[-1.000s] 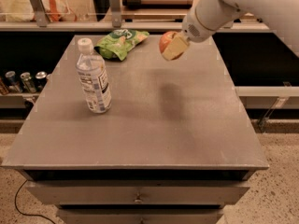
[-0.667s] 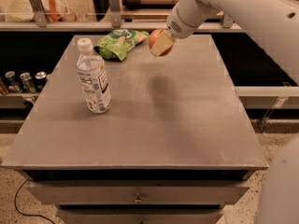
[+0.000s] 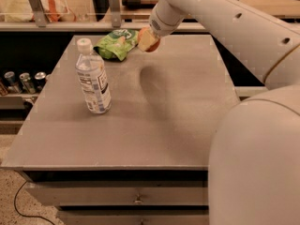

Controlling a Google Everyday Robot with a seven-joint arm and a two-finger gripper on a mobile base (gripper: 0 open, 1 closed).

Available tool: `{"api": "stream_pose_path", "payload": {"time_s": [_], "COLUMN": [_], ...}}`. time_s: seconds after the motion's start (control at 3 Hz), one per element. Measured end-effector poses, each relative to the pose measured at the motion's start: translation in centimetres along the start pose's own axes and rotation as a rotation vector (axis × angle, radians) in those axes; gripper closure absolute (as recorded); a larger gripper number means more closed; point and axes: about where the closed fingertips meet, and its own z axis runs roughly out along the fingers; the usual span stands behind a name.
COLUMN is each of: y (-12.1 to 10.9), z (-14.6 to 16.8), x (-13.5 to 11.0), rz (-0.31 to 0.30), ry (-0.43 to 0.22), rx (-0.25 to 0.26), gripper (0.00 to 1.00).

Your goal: Move apple near green rice chip bag

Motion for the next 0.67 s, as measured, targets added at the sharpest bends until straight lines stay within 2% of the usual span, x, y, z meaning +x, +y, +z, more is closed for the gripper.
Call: {"api": "stream_pose_path", "payload": {"time_s": [0.33, 0.67], "y": [0.0, 0.4], "z": [1.6, 3.0], "x": [-1.4, -2.3], "rz": [0.023, 0.032], "ry": [0.002, 0.007], "rx": [0.023, 0.024], "gripper": [1.00, 0.81]}}
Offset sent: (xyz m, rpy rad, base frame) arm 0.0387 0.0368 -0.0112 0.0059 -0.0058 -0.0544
